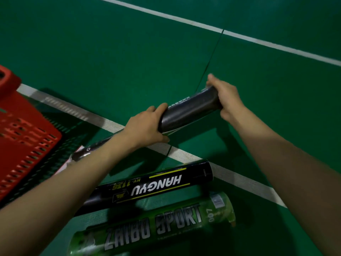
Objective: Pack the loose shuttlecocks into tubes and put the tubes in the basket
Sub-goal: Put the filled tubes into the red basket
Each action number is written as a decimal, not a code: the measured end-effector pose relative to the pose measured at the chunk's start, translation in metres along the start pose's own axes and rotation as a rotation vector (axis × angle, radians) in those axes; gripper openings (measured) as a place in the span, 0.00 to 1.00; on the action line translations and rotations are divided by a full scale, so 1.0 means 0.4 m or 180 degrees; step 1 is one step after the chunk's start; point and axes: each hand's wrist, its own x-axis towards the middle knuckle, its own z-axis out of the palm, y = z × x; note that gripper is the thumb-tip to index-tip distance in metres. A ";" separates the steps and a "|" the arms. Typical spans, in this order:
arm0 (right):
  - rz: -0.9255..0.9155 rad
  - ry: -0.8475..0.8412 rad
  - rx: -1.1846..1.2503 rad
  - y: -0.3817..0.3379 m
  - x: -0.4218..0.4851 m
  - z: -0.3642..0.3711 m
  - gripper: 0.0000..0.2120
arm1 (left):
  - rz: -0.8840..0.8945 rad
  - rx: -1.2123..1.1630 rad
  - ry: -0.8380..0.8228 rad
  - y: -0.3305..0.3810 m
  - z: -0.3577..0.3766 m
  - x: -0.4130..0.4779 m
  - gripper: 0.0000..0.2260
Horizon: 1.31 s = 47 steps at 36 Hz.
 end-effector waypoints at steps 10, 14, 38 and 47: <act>0.0463 0.0441 0.0188 0.111 -0.021 -0.048 0.40 | -0.0201 -0.0392 -0.0670 0.211 0.037 0.107 0.35; 0.0683 0.0207 0.0361 0.132 -0.015 -0.100 0.38 | -0.0218 -0.0643 -0.0849 0.322 0.073 0.133 0.37; 0.0802 -0.0215 0.0401 0.104 -0.091 0.000 0.63 | -0.0459 -0.2561 -0.0992 0.222 0.045 0.011 0.37; 0.0767 -0.0122 0.0160 0.030 -0.202 0.220 0.58 | -0.0568 -0.2816 -0.0997 0.028 -0.101 -0.109 0.30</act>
